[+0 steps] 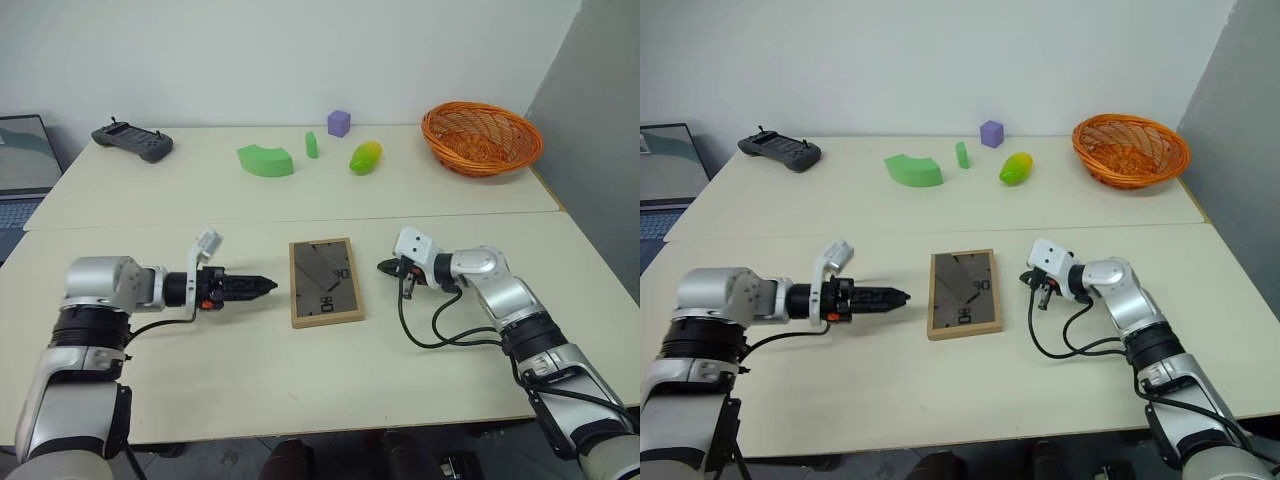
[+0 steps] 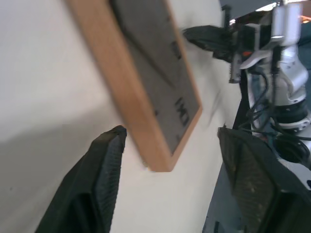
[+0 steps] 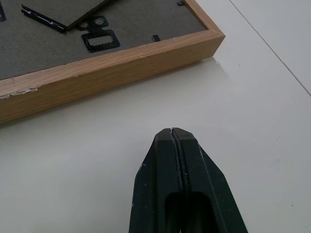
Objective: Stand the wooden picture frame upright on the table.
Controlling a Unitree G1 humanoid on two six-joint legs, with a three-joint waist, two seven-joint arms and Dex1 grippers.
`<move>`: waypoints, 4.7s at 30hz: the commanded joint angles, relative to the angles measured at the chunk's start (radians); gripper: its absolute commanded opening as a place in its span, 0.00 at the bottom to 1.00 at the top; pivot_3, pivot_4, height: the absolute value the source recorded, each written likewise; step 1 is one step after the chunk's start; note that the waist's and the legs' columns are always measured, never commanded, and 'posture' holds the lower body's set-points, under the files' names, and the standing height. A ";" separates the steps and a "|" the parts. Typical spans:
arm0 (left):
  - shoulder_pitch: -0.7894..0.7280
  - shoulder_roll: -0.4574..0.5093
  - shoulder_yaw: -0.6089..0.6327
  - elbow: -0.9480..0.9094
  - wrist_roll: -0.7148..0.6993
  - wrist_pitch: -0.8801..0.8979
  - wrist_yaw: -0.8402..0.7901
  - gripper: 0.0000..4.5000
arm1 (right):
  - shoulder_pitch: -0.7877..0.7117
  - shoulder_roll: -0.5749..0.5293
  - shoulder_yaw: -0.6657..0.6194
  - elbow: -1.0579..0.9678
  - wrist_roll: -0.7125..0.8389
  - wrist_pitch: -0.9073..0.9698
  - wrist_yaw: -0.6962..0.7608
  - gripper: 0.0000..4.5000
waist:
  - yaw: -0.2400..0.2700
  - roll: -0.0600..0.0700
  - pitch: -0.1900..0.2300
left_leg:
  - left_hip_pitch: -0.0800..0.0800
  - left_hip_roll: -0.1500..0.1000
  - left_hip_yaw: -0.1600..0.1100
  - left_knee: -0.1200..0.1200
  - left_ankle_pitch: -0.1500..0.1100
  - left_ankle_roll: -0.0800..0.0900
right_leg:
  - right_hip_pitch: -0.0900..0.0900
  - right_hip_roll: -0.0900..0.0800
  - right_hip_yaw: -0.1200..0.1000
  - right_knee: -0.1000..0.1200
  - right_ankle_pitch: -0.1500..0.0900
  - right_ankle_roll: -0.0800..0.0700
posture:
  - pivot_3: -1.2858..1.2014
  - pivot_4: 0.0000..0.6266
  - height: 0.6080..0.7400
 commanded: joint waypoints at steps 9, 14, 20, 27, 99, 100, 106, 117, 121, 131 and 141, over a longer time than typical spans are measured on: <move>-0.030 -0.110 -0.075 0.118 0.032 -0.041 0.019 0.99 | 0.028 0.111 0.040 -0.099 -0.012 0.044 -0.021 0.00 | 0.008 0.001 -0.002 | 0.001 -0.001 0.000 0.000 0.000 0.000 | 0.001 -0.001 -0.001 0.001 0.000 0.000 | 0.52 0.24 1.00; 0.012 -0.147 -0.060 0.002 -0.025 0.013 0.021 0.99 | 0.031 0.169 0.052 -0.131 -0.006 0.088 -0.042 0.00 | 0.008 0.001 -0.003 | 0.002 -0.002 0.000 0.000 0.000 0.000 | 0.002 -0.002 -0.001 0.002 0.000 0.000 | 0.52 0.24 1.00; 0.087 -0.154 -0.005 -0.188 -0.098 0.036 0.045 0.99 | 0.031 0.187 0.037 -0.128 -0.005 0.115 -0.058 0.00 | 0.006 0.001 -0.002 | 0.001 -0.002 0.000 0.000 0.000 0.000 | 0.002 -0.003 -0.001 0.000 0.000 0.000 | 0.52 0.24 1.00; 0.090 -0.140 0.052 -0.139 -0.097 0.012 0.102 0.77 | 0.046 0.173 0.028 -0.123 0.001 0.125 -0.061 0.00 | 0.002 0.001 -0.002 | 0.001 -0.001 0.000 0.000 0.000 0.000 | 0.001 -0.002 -0.001 0.002 0.000 0.000 | 0.52 0.24 1.00; 0.077 -0.086 0.285 -0.460 -0.406 0.166 0.286 0.19 | 0.107 -0.141 -0.161 -0.484 0.322 0.057 0.106 0.99 | 0.006 0.000 -0.001 | -0.001 -0.001 -0.001 -0.001 -0.003 0.004 | -0.001 -0.002 -0.001 0.000 0.000 0.000 | 0.52 0.24 1.00; 0.075 -0.089 0.302 -0.456 -0.421 0.192 0.296 0.19 | 0.120 -0.158 -0.141 -0.429 0.234 -0.146 0.090 0.99 | 0.006 0.000 -0.001 | -0.001 -0.001 -0.001 -0.001 -0.003 0.004 | -0.001 -0.002 -0.001 0.000 0.000 0.000 | 0.52 0.24 1.00; 0.085 -0.103 0.345 -0.427 -0.573 0.308 0.398 0.19 | -0.004 -0.221 -0.023 0.053 -0.477 -1.133 -0.550 0.99 | -0.001 0.000 -0.001 | 0.001 -0.001 0.001 -0.001 -0.001 0.001 | 0.000 -0.002 0.000 0.001 0.000 0.000 | 0.52 0.24 1.00; 0.135 -0.088 0.316 -0.447 -0.776 0.308 0.580 0.19 | -0.221 -0.077 0.120 0.167 -1.013 -1.237 -1.296 0.99 | -0.003 -0.001 -0.001 | 0.001 0.000 0.001 -0.001 0.003 -0.005 | -0.003 0.001 0.005 0.002 -0.001 -0.001 | 0.52 0.24 1.00; 0.123 -0.099 0.324 -0.426 -0.817 0.308 0.633 0.19 | -0.252 -0.057 0.197 0.215 -1.087 -1.215 -1.384 0.99 | 0.002 -0.001 -0.001 | 0.001 -0.001 0.001 -0.001 0.003 -0.005 | -0.002 0.000 0.005 0.003 -0.001 -0.001 | 0.52 0.24 1.00; 0.129 -0.099 0.327 -0.416 -0.892 0.308 0.708 0.19 | -0.313 -0.056 0.259 0.294 -1.079 -1.190 -1.451 0.59 | -0.001 -0.001 -0.001 | 0.001 -0.001 0.002 -0.001 0.003 -0.005 | -0.002 0.000 0.005 0.003 -0.001 -0.001 | 0.52 0.24 1.00; 0.138 -0.087 0.327 -0.399 -0.924 0.300 0.731 0.43 | -0.304 -0.116 0.267 0.274 -1.051 -1.214 -1.454 0.31 | 0.000 -0.001 -0.001 | 0.001 -0.001 0.001 -0.001 0.003 -0.005 | -0.002 0.000 0.005 0.003 -0.001 -0.001 | 0.52 0.24 1.00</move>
